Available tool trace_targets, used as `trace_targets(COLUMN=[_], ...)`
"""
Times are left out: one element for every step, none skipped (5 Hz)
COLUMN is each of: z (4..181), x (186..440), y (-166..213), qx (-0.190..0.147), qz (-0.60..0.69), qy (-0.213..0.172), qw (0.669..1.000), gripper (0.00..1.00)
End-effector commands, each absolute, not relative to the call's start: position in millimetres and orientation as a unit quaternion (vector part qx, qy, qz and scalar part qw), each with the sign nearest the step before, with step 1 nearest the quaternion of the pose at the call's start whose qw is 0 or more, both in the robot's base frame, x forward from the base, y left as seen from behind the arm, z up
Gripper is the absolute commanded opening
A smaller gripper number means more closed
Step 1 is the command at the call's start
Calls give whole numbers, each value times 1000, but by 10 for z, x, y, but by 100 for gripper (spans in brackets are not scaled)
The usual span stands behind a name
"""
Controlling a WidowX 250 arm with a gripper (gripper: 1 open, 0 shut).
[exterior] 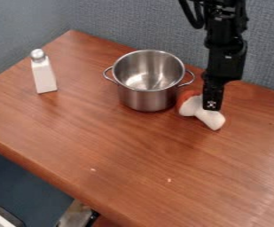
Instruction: Put the mushroom in the metal pot
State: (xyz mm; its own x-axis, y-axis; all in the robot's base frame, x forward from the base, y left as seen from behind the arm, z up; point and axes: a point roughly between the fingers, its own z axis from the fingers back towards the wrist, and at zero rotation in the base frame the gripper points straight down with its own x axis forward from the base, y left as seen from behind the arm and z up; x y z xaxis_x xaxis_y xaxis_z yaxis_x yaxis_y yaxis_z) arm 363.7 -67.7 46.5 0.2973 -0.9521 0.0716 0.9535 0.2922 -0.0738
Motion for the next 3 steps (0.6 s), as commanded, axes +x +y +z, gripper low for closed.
trace_targets(z=[775, 839, 707], x=[3788, 3834, 3879], y=[-545, -456, -345], qx=[-34, -33, -47], qz=[-582, -577, -575], qy=[-38, -31, -20], qw=[812, 815, 817], gripper=[100, 100, 100])
